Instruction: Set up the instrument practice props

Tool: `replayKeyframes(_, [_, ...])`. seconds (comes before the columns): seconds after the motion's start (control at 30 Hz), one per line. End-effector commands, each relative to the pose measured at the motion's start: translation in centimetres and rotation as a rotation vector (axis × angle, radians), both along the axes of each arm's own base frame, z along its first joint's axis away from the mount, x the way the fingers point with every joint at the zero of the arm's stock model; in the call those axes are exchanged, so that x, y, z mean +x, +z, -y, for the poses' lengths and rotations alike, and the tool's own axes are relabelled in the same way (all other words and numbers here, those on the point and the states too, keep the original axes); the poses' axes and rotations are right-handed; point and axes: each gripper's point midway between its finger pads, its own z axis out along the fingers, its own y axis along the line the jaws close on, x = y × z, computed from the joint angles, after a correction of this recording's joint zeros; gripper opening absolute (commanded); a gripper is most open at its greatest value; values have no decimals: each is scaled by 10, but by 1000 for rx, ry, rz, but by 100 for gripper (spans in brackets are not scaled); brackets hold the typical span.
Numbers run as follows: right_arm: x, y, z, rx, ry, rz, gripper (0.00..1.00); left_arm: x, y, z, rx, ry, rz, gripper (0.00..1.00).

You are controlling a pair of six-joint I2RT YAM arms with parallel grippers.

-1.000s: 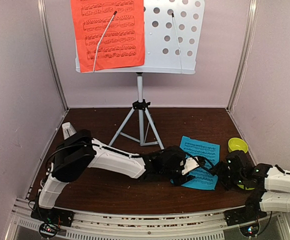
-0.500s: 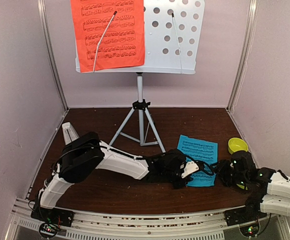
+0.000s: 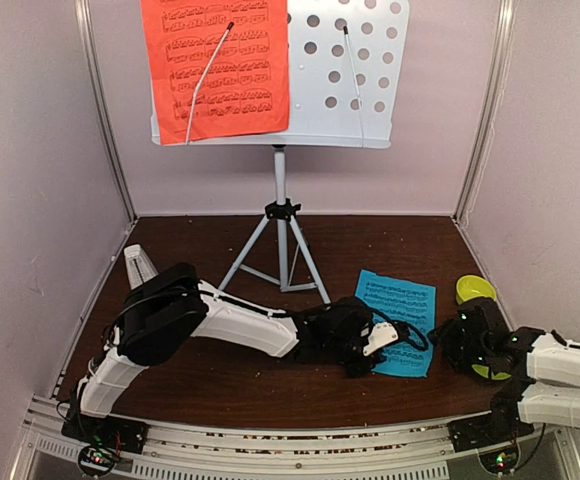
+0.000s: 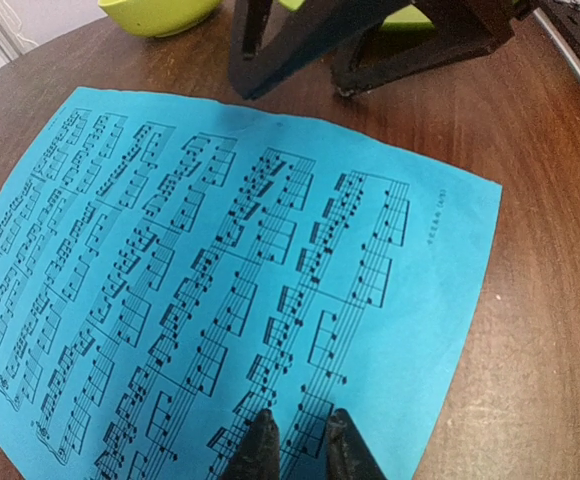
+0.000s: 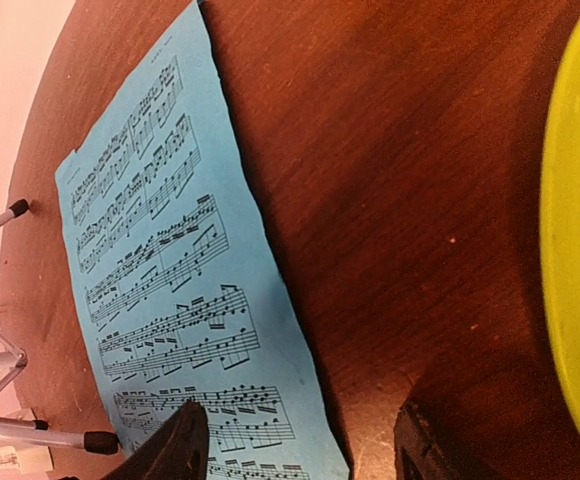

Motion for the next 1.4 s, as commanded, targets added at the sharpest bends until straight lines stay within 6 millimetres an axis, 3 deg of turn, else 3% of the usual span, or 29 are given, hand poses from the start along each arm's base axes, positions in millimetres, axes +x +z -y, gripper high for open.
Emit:
replayKeyframes(0.0, [3,-4,-12,46,42,-6,64,7,10,2,-16,-8,22,20])
replayKeyframes(0.33, [26,17,-56,235,175,91,54,11,10,0,-23,-9,8,18])
replayKeyframes(0.57, [37,46,-55,263,166,229,46,12,9,-2,-19,-11,4,17])
replayKeyframes(0.7, [40,56,-53,263,167,277,50,12,9,-2,-21,-15,-1,17])
replayKeyframes(0.87, [40,48,-54,252,174,238,50,11,24,-3,-74,-19,13,17])
replayKeyframes(1.07, [38,56,-70,392,200,259,48,10,28,-2,-82,-27,16,17])
replayKeyframes(1.17, [37,63,-74,424,213,273,52,9,27,-2,-83,-26,12,17])
replayKeyframes(1.27, [32,55,-66,344,203,210,62,10,27,-2,-82,-22,11,17])
replayKeyframes(1.37, [14,42,-44,211,163,83,68,10,28,-3,-81,-20,15,17])
